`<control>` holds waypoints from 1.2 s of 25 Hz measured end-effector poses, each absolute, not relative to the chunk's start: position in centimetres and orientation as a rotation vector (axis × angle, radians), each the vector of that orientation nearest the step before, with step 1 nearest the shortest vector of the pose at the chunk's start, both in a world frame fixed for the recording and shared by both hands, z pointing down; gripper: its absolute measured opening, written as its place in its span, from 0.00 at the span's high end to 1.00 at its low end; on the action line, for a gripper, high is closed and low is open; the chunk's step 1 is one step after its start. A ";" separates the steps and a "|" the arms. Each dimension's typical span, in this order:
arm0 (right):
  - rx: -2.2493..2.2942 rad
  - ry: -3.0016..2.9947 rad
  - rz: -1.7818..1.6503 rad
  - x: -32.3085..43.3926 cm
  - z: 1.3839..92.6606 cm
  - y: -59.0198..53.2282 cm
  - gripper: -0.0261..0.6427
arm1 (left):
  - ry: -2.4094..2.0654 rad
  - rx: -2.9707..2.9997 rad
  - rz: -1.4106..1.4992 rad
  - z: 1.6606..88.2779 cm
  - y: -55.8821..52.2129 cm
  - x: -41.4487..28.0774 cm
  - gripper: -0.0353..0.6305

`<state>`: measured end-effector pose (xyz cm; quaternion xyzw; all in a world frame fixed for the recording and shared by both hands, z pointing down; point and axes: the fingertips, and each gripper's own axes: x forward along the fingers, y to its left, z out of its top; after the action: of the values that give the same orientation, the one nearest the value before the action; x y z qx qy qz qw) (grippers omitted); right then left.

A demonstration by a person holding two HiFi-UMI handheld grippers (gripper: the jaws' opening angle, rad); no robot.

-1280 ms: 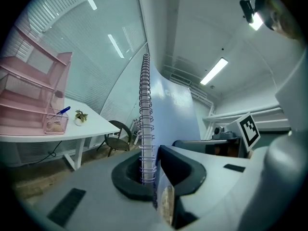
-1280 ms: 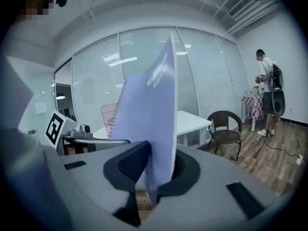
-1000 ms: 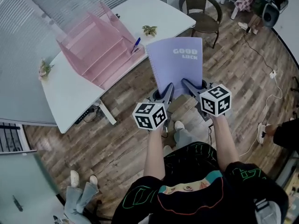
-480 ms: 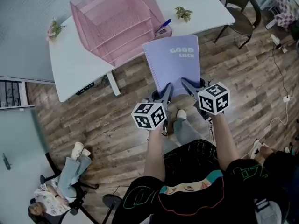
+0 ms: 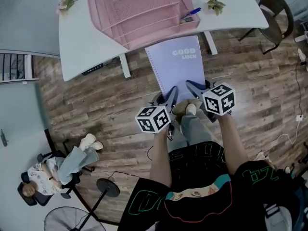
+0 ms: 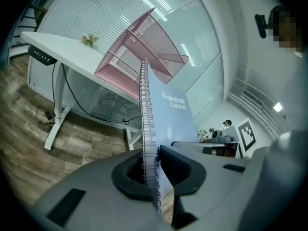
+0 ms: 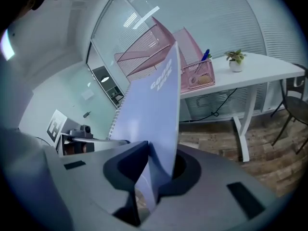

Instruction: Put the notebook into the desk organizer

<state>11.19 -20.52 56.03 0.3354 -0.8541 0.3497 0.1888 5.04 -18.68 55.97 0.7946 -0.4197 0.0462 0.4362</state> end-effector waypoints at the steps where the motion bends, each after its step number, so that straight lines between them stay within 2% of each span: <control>1: 0.926 -2.401 0.988 10.6 56.3 -20.6 0.86 | -1.049 1.965 0.113 56.2 -18.7 4.5 0.88; 13: 0.828 -2.351 1.082 6.0 58.8 -22.9 0.86 | -0.989 1.817 0.024 58.8 -20.8 0.0 0.88; 30: 0.804 -2.343 1.235 3.6 59.4 -28.5 0.84 | -0.987 1.715 -0.178 59.1 -26.8 -3.0 0.90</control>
<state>3.56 -28.52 59.45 0.2855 -0.8317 0.4385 0.1855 -3.02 -26.76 59.09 0.7233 -0.4162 -0.0749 0.5459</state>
